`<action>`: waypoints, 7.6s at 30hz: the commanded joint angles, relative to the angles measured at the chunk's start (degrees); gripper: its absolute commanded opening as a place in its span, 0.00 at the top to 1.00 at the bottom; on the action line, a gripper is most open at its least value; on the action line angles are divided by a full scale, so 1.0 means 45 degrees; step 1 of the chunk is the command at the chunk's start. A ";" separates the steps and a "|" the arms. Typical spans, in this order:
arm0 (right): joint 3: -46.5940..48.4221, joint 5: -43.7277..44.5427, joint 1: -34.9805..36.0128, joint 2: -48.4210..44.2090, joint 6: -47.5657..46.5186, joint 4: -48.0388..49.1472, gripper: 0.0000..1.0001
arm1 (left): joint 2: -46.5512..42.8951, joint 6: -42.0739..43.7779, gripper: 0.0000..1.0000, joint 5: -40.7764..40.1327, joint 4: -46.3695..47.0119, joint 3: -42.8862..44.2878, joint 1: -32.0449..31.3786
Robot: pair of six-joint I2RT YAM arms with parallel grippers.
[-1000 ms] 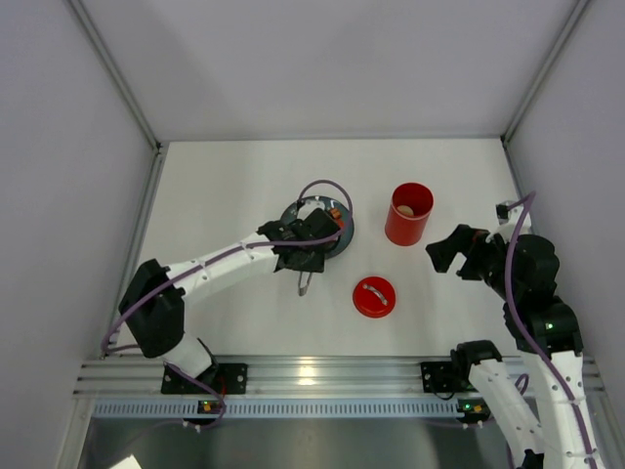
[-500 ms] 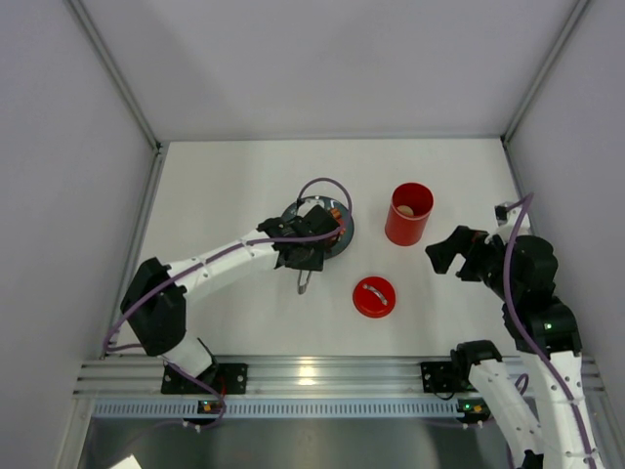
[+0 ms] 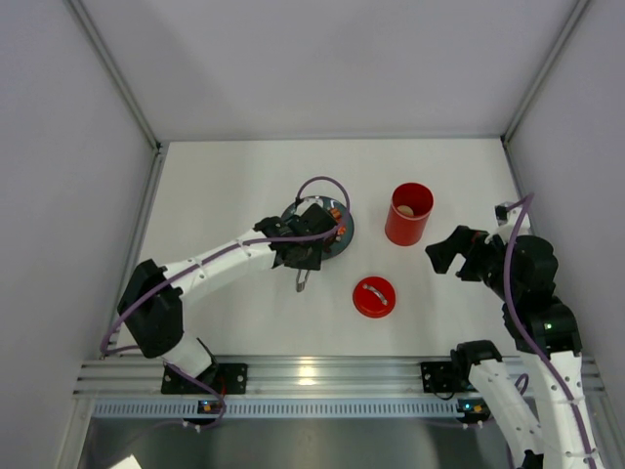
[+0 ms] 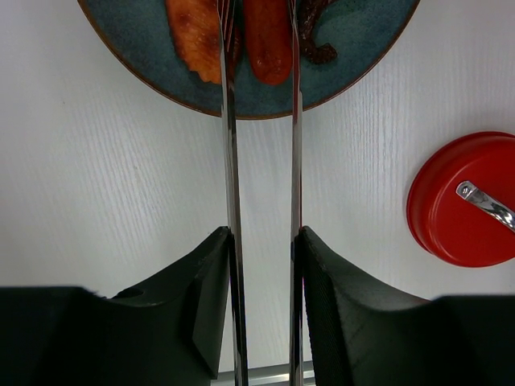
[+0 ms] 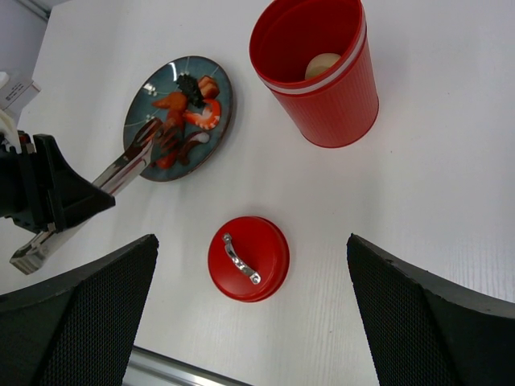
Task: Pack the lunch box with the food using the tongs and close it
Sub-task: Pick up the fake food from the plate, then place the fake food in the packing box, then pick up the fake food from the plate.
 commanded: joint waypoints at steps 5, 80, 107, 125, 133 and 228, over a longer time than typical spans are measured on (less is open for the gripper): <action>0.0266 -0.0055 -0.0127 0.0057 -0.0012 0.0478 0.01 | -0.0072 0.0144 0.59 0.0166 0.0152 0.0071 0.0100; 0.0872 0.0238 -0.0127 -0.0041 -0.0168 -0.0107 0.01 | 0.1900 0.1745 1.00 0.1944 0.6889 0.4818 -0.1482; 0.0657 0.0238 -0.0107 -0.0119 -0.0090 -0.0049 0.01 | 0.2213 0.1960 0.53 0.2158 0.5562 0.5364 -0.1502; 0.0618 0.0238 -0.0127 -0.0178 -0.0129 -0.0069 0.00 | -0.0165 0.2019 0.51 0.1088 0.5250 0.4760 -0.1560; 0.0443 0.0258 -0.0127 -0.0197 -0.0071 0.0107 0.01 | -0.1477 0.0711 0.51 -0.1258 0.1699 0.4117 -0.1580; 0.0266 -0.0035 -0.0127 0.0174 0.0066 0.0517 0.01 | 0.0024 0.1490 0.75 0.1239 0.0600 0.4757 -0.0369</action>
